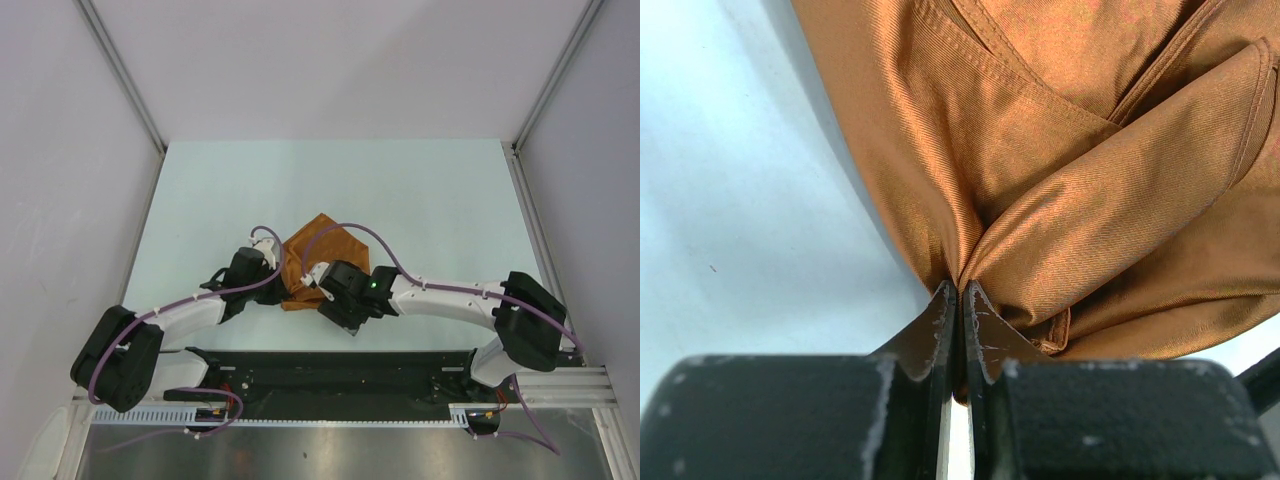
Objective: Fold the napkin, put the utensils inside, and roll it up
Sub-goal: Roll the napkin with the utensil
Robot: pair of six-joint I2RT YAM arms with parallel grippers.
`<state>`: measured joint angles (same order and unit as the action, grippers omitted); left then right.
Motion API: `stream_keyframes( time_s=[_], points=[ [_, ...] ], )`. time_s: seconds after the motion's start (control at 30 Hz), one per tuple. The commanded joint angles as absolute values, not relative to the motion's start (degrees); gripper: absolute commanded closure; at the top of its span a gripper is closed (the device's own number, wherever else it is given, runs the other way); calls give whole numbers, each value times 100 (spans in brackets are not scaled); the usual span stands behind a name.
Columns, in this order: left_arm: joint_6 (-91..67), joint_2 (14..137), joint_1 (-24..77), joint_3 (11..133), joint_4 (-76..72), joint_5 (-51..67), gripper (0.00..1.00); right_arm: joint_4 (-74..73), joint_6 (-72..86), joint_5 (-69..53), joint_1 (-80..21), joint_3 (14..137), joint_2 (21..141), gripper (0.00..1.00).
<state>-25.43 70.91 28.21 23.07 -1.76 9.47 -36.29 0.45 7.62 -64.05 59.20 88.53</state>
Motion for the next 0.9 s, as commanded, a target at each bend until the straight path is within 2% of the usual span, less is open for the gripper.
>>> stream_keyframes(
  time_s=[0.0,0.3,0.5,0.73,0.87],
  points=[
    [-2514,7119,2848,2470,-158,1081,91,-3217,53,1256,-6504,5854,8964,32],
    [-2505,7146,2848,2470,-167,1090,91,-3032,17,1617,-6618,5669,9299,33],
    [-2505,7119,2848,2470,-149,1090,92,-3023,18,2003,-6557,5721,9589,38],
    [-2505,7128,2848,2461,-141,1099,91,-3155,-307,1952,-6443,5923,9633,65],
    [-2505,7172,2848,2470,-149,1116,92,-3375,-448,1732,-6241,6125,9641,72]
  ],
)
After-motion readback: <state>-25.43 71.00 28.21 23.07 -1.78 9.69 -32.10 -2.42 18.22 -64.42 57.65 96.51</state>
